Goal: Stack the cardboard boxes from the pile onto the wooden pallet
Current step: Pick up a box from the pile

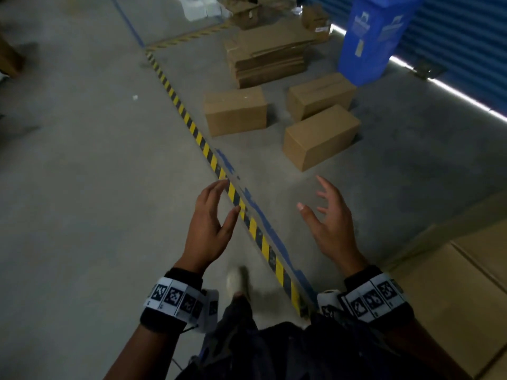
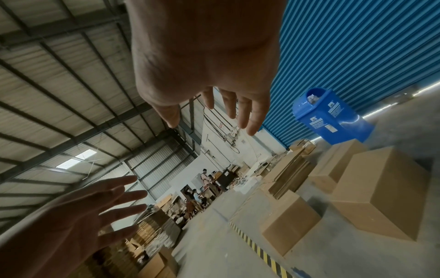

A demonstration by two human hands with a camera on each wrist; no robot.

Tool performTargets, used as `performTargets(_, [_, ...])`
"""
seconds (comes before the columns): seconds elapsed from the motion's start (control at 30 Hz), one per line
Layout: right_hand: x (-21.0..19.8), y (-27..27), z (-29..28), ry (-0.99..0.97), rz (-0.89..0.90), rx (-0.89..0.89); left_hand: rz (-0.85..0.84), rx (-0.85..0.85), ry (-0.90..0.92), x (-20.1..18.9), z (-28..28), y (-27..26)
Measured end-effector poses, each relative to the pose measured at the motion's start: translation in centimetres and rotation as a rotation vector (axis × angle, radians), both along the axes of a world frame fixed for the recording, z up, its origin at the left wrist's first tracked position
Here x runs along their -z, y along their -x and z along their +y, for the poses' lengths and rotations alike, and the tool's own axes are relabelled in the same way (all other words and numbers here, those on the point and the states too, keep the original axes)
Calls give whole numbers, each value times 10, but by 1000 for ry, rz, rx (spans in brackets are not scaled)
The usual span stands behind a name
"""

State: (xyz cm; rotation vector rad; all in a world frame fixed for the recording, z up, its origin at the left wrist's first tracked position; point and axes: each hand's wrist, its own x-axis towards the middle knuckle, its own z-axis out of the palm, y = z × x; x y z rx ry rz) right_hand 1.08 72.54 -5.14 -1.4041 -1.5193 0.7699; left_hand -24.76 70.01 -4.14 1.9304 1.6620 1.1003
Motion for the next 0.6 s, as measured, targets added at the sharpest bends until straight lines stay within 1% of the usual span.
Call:
performTargets(0.13, [15,18,106,24,-9,74,-83,19,43,15,116,22])
performTargets(0.23, [18,35,189,46,-12,127,-98,39,67,18,213,45])
performTargets(0.33, [5,53,267,67,22,187,-77,81,62,5,307,61])
performTargets(0.47, [-12,62,358,78,41,236,-56,155,62,-16,418,63])
performTargets(0.53, [-13,57,398,95,36,272,-71,189,74,-20,469,57])
performTargets(0.6, [-4,47,439,125,41,298,-75,220,83,-21,519,47])
